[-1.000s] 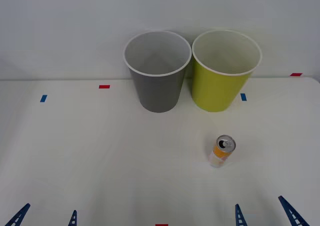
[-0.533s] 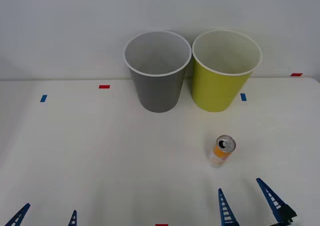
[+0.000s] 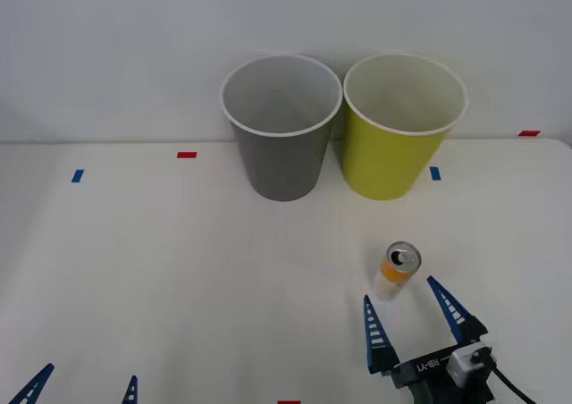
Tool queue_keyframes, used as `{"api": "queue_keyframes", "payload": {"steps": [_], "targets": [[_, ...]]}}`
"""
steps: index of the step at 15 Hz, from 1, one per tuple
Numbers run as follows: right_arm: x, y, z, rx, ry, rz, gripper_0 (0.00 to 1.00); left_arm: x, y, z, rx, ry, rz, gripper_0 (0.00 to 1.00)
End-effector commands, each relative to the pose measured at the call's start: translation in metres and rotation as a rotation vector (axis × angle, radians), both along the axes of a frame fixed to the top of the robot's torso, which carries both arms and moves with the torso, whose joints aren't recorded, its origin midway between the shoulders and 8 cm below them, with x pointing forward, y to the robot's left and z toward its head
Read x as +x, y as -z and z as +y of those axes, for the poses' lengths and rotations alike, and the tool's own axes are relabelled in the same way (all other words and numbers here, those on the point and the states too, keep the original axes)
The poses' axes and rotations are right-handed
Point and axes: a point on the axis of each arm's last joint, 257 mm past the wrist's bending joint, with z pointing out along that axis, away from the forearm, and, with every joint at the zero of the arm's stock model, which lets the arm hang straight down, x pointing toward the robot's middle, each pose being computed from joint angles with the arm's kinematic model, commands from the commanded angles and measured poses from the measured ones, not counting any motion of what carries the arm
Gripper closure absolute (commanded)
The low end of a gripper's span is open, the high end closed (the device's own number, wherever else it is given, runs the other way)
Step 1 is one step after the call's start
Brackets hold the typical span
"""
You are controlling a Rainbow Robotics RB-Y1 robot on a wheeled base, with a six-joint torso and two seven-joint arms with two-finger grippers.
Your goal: Put cans in the gray bin and PET bottles in the light green bin.
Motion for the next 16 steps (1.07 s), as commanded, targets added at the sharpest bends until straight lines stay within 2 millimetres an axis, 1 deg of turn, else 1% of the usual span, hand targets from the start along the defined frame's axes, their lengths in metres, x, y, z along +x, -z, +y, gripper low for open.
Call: {"api": "queue_keyframes", "payload": {"steps": [1,3,5,8,16], "targets": [[0.014,-0.001,-0.005,-0.026,0.008,0.0,0.0,0.0,0.0,0.0,0.0,0.0,0.0,0.0],[0.018,-0.001,-0.011,-0.033,0.02,0.003,0.0,0.0,0.0,0.0,0.0,0.0,0.0,0.0],[0.028,0.0,-0.014,-0.043,0.034,0.013,0.0,0.0,0.0,0.0,0.0,0.0,0.0,0.0],[0.041,-0.001,-0.011,-0.051,0.039,0.022,0.0,0.0,0.0,0.0,0.0,0.0,0.0,0.0],[0.064,-0.003,-0.002,-0.07,0.014,0.045,0.0,0.0,0.0,0.0,0.0,0.0,0.0,0.0]]}}
